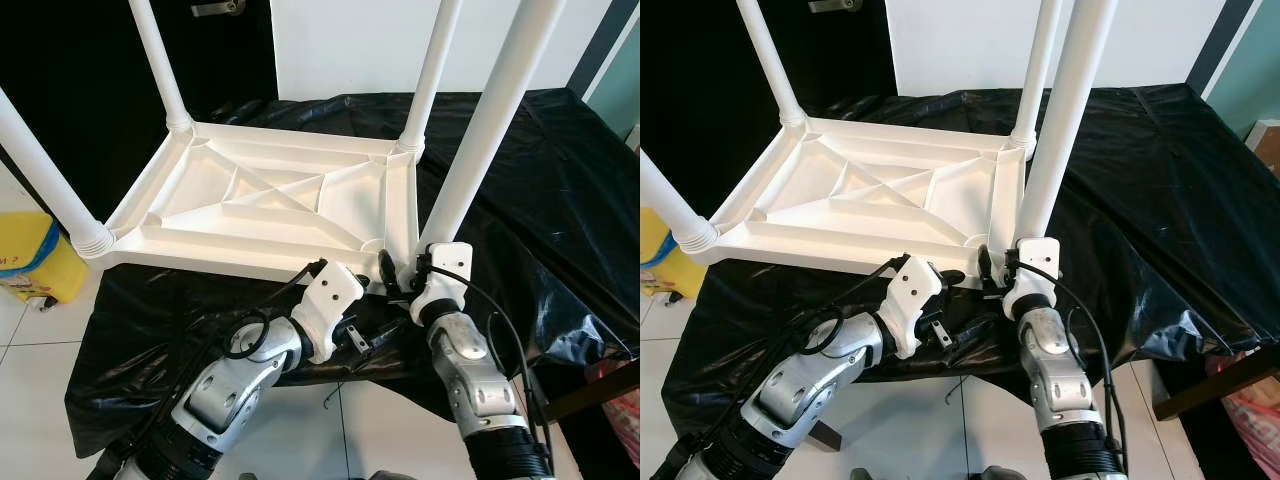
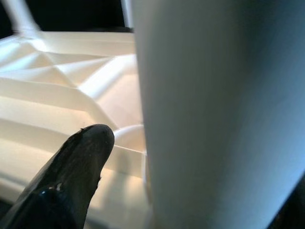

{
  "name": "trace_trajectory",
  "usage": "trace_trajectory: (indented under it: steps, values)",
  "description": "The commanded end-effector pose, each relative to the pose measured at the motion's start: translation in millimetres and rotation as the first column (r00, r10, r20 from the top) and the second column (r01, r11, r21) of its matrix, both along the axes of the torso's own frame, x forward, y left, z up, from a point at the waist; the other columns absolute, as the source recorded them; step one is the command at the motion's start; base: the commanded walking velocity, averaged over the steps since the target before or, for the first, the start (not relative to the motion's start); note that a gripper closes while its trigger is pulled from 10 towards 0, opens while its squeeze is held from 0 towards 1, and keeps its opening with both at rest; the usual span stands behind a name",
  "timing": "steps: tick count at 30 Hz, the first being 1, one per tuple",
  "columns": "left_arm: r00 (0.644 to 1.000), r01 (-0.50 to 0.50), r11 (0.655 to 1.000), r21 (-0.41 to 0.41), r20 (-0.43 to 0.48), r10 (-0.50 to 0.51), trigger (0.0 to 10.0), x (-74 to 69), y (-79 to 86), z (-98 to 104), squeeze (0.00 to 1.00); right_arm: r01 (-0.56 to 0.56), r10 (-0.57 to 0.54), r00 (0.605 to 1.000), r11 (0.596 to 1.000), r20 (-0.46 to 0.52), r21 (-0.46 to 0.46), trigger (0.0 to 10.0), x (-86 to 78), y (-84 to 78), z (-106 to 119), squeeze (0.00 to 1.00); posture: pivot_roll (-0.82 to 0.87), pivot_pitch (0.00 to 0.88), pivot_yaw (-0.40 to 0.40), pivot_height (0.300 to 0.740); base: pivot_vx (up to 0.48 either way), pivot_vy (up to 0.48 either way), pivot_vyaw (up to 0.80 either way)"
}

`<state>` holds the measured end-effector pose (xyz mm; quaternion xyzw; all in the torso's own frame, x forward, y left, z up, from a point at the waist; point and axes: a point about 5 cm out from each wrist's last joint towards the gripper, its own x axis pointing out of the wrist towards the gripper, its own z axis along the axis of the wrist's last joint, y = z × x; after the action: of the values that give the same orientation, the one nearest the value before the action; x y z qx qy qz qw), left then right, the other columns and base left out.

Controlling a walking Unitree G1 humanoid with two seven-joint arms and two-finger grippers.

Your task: Building children table

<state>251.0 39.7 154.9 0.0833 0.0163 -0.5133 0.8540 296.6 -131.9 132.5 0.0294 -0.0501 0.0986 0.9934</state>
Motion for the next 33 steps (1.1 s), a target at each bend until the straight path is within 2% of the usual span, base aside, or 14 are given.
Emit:
trace_trajectory:
  steps: [1,2,5,6,7,8,11,20,21,22,23,24,25,33]
  values:
    - [0.997,0.074,0.997,0.011,-0.011,-0.074,10.0,-4.1,-0.4,-2,0.0,-0.042,0.042,0.999,0.999,0.0,0.009,10.0,-3.9,-6.9,-2,1.0,-0.09,0.086,-0.036,0.74,0.0,0.0,0.0]
    - [0.997,0.076,0.997,0.012,-0.01,-0.075,10.0,-3.9,-0.1,-2,0.0,-0.101,0.101,0.995,0.995,0.0,-0.008,10.0,-6.3,-13.9,-2,1.0,-0.09,0.083,-0.037,0.74,0.0,0.0,0.0]
    - [0.997,0.077,0.997,0.014,-0.009,-0.077,10.0,-3.7,0.3,-2,0.0,-0.148,0.148,0.989,0.989,-0.003,-0.02,10.0,-8.0,-19.7,-2,1.0,-0.09,0.083,-0.037,0.74,0.0,0.0,0.0]
    - [0.997,0.081,0.997,0.018,-0.008,-0.08,10.0,-3.3,0.2,-3,0.0,-0.237,0.236,0.972,0.97,-0.019,-0.057,10.0,-9.2,-26.0,-2,0.47,-0.1,0.077,-0.036,0.74,0.0,0.0,0.0]
    - [0.997,0.081,0.997,0.019,-0.008,-0.081,10.0,-3.3,0.1,-3,0.0,-0.255,0.254,0.967,0.965,-0.023,-0.064,10.0,-9.3,-27.0,-2,0.47,-0.1,0.077,-0.036,0.74,0.0,0.0,0.0]
    - [0.997,0.083,0.996,0.019,-0.007,-0.083,10.0,-3.1,-0.5,-3,0.0,-0.307,0.304,0.952,0.948,-0.04,-0.089,10.0,-8.1,-27.6,-3,0.0,-0.1,0.072,-0.04,0.74,0.0,0.0,0.0]
    - [0.996,0.085,0.996,0.015,-0.004,-0.085,10.0,-2.6,-2.2,-2,0.0,-0.373,0.367,0.927,0.92,-0.073,-0.123,10.0,-1.7,-29.6,-3,0.0,-0.1,0.07,-0.042,0.74,0.0,0.0,0.0]
    - [0.997,0.083,0.997,0.01,0.002,-0.083,10.0,-2.1,-4.4,-1,0.0,-0.432,0.424,0.902,0.882,-0.079,-0.191,10.0,16.7,-21.5,0,0.0,-0.08,0.054,-0.055,0.74,0.0,0.0,0.0]
    - [0.997,0.078,0.997,0.01,0.005,-0.078,10.0,-1.7,-4.0,-1,0.0,-0.441,0.432,0.898,0.876,-0.088,-0.195,3.3,19.8,-20.5,-1,0.0,-0.08,0.052,-0.058,0.74,0.0,0.0,0.0]
    - [0.997,0.078,0.997,0.01,0.005,-0.078,10.0,-1.7,-4.0,-1,0.0,-0.441,0.432,0.898,0.876,-0.088,-0.195,3.3,19.8,-20.5,-1,0.0,-0.08,0.052,-0.058,0.74,0.0,0.0,0.0]
    - [0.997,0.074,0.997,0.01,0.006,-0.074,10.0,-1.4,-3.6,-1,0.0,-0.445,0.435,0.895,0.873,-0.096,-0.197,1.6,22.0,-20.3,-2,0.0,-0.07,0.049,-0.062,0.74,0.0,0.0,0.0]
    - [0.997,0.074,0.997,0.01,0.006,-0.074,10.0,-1.4,-3.6,-1,0.0,-0.445,0.435,0.895,0.873,-0.096,-0.197,1.6,22.0,-20.3,-2,0.0,-0.07,0.049,-0.062,0.74,0.0,0.0,0.0]
    - [0.997,0.071,0.997,0.01,0.007,-0.071,10.0,-1.2,-3.1,-1,0.0,-0.452,0.439,0.892,0.869,-0.105,-0.201,0.0,23.4,-21.0,-2,0.0,-0.07,0.049,-0.063,0.74,0.0,0.0,0.0]
    - [0.998,0.064,0.998,0.01,0.006,-0.064,10.0,-2.1,-2.0,-2,0.0,-0.46,0.443,0.888,0.864,-0.125,-0.205,0.0,23.2,-24.1,-7,0.0,-0.07,0.045,-0.067,0.74,0.0,0.0,0.0]
